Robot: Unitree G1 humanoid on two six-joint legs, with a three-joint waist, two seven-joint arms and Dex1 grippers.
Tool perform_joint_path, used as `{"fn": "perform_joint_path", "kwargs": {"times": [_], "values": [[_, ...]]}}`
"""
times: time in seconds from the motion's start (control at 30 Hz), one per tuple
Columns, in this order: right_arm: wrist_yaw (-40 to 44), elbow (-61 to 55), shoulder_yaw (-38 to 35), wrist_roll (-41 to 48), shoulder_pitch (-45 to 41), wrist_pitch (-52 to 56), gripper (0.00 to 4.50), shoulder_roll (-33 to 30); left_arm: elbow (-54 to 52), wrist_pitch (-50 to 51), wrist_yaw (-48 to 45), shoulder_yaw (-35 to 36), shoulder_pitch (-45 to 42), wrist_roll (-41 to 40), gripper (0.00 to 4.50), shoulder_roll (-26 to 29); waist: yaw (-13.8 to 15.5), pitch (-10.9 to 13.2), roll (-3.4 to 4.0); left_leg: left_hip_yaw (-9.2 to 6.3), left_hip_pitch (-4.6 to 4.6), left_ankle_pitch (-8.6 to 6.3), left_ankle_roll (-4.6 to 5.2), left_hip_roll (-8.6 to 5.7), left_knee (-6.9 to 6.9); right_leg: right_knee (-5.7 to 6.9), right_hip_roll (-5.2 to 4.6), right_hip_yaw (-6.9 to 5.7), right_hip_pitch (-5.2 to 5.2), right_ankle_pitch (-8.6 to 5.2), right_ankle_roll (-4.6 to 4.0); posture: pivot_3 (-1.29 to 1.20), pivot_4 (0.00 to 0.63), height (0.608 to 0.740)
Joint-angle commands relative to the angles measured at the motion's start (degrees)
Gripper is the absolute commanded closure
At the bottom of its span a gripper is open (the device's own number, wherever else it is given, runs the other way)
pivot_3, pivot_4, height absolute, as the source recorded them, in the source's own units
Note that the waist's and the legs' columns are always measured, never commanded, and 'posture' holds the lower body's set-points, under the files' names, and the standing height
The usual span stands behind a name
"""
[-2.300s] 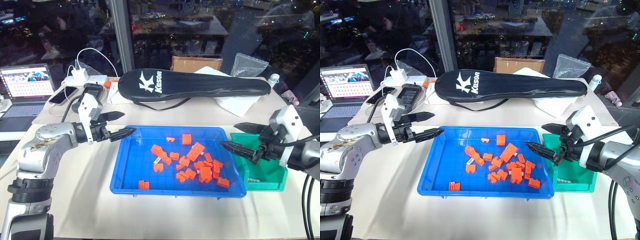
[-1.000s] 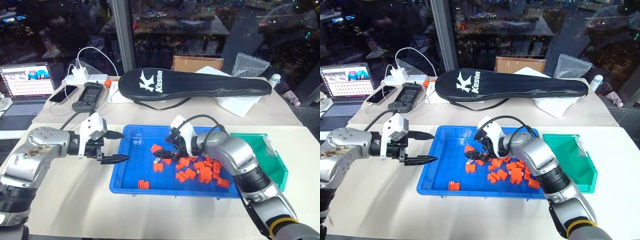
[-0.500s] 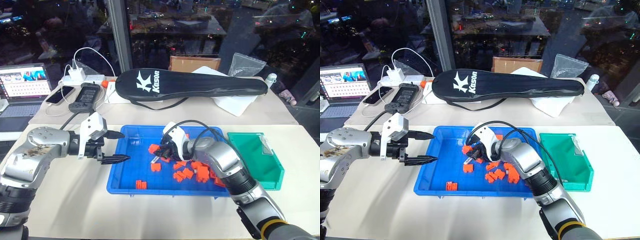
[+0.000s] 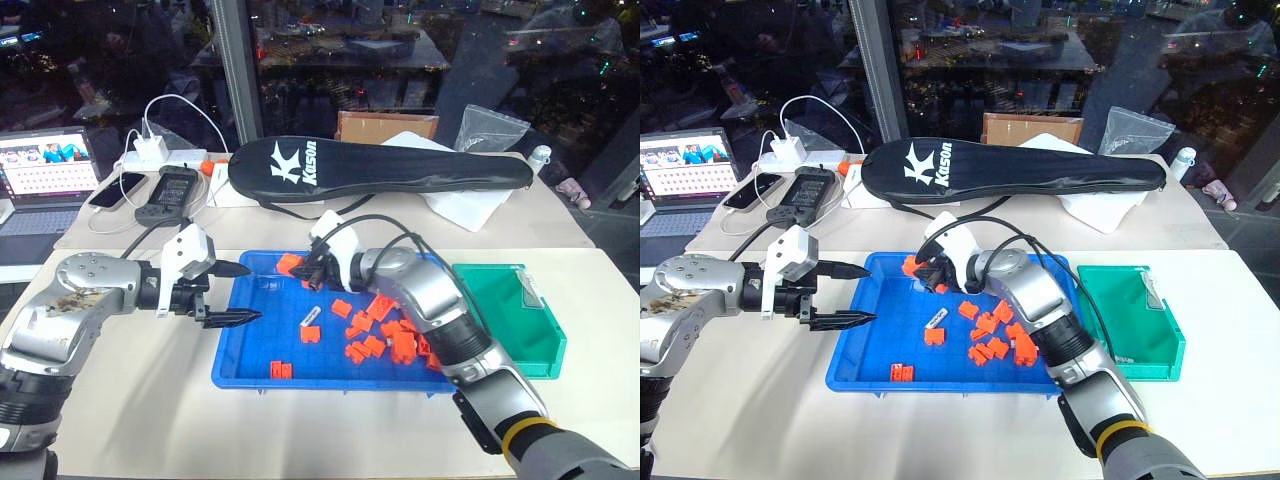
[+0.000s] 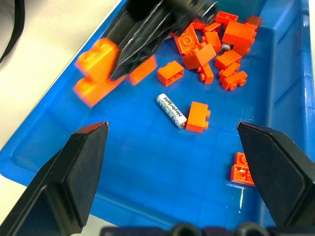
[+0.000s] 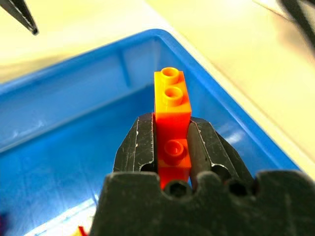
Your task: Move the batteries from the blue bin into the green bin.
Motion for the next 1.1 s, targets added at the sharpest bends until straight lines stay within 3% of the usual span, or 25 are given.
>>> {"fn": "perform_joint_path", "kwargs": {"times": [0.03, 0.07, 0.37, 0.53, 0.67, 1.1], "values": [[1.4, 2.0, 0.8, -2.2, -1.5, -4.5, 4.03, 1.4, -0.8, -1.0, -0.2, 1.0, -1.0, 0.3, 0.0, 0.8, 0.1, 0.0, 0.0, 0.0, -0.01, 0.0, 0.0, 0.0, 0.0, 0.01, 0.0, 0.0, 0.0, 0.0, 0.0, 0.0, 0.15, 0.731], [1.7, 2.2, 0.9, -2.6, -1.5, -4.8, 3.03, 1.5, -0.8, -1.0, -0.2, 1.1, -0.9, 0.3, 0.0, 0.9, 0.1, 0.0, 0.0, 0.0, -0.01, 0.0, 0.0, 0.0, 0.01, 0.01, 0.0, 0.0, -0.01, 0.0, 0.0, 0.0, 0.15, 0.731], [1.8, -9.1, -5.2, 2.3, 3.8, 6.8, 0.11, -0.8, -1.0, -0.3, -0.8, 0.3, -0.8, 0.4, 0.0, 0.7, 0.3, 0.0, 0.0, -0.02, 0.0, 0.0, 0.0, 0.0, 0.02, 0.05, 0.0, -0.01, 0.0, 0.0, -0.01, 0.0, 0.15, 0.731], [-2.0, -23.1, -10.1, 5.4, 9.7, 19.1, 0.04, -3.5, 0.4, -1.0, -1.6, -0.9, -2.0, 1.2, 0.0, 0.3, 0.4, 0.0, 0.0, -0.02, -0.06, 0.0, 0.0, 0.0, 0.01, 0.07, 0.0, -0.01, -0.02, 0.0, -0.01, 0.0, 0.15, 0.731], [-5.5, -31.2, -9.8, 5.5, 14.6, 27.3, 0.04, -5.9, 1.8, -1.7, -2.4, -2.7, -3.7, 1.9, 0.0, -0.6, 0.2, 0.0, -0.01, -0.03, 0.0, 0.0, 0.0, 0.0, 0.01, 0.05, 0.01, -0.01, -0.04, -0.01, 0.0, 0.0, 0.15, 0.731], [-11.9, -24.8, -1.1, 0.9, 14.4, 24.1, 0.04, -1.3, 3.5, -2.6, -3.7, -4.4, -6.0, 3.7, 0.0, -1.5, 0.1, 0.0, -0.02, -0.22, -0.02, 0.0, 0.0, -0.04, 0.03, 0.03, 0.09, 0.0, -0.09, -0.06, 0.09, 0.0, 0.15, 0.731]]}}
